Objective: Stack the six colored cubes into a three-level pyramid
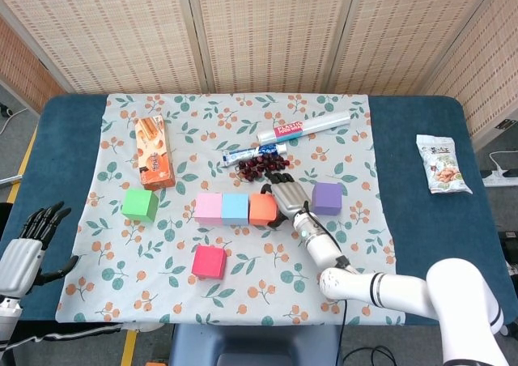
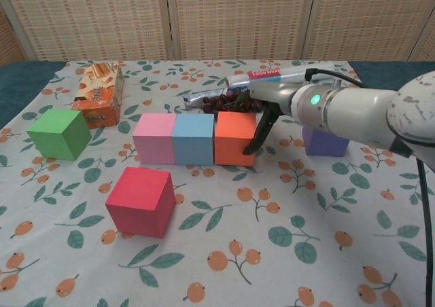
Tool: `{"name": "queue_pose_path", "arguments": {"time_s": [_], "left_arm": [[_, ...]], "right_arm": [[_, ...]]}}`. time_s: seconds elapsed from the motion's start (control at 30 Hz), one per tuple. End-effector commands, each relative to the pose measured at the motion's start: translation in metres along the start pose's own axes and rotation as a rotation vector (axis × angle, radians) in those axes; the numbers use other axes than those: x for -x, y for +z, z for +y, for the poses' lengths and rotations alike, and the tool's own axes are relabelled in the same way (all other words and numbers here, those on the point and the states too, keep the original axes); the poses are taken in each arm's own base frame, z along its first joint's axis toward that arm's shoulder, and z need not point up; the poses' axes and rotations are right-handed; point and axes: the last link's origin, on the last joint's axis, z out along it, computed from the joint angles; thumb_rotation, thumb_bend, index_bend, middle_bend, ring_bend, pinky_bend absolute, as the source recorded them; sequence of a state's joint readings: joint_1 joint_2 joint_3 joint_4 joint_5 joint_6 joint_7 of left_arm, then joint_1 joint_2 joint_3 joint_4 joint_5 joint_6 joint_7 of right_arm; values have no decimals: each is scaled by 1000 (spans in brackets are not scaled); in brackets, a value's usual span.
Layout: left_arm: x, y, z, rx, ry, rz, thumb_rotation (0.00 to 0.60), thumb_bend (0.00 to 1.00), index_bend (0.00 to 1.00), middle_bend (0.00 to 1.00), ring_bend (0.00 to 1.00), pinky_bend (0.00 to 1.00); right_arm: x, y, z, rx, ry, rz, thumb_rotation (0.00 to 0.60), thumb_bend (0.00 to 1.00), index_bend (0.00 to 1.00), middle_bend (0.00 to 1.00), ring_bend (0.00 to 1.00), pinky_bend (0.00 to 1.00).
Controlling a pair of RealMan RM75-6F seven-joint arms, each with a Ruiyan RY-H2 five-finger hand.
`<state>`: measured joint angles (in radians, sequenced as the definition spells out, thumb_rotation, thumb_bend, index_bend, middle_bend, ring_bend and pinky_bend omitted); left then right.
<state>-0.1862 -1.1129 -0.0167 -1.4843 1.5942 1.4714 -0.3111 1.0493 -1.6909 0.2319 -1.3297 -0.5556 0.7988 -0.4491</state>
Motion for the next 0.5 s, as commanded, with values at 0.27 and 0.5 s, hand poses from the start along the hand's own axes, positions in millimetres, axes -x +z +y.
{"name": "queue_pose_path", "arguments": {"time_s": [0.27,0.5], "left_arm": [[0,-1,-1,-6,-2,-1,600,315,70,0,0,17],[0,0,-1,-3,-3,1,600,315,69,0,0,18]], "right_arm": [[2,4,-5,0,1,-9,600,45,373,50,0,0],[0,4,-2,11,1,-6,600,45,363,50,0,0]]}}
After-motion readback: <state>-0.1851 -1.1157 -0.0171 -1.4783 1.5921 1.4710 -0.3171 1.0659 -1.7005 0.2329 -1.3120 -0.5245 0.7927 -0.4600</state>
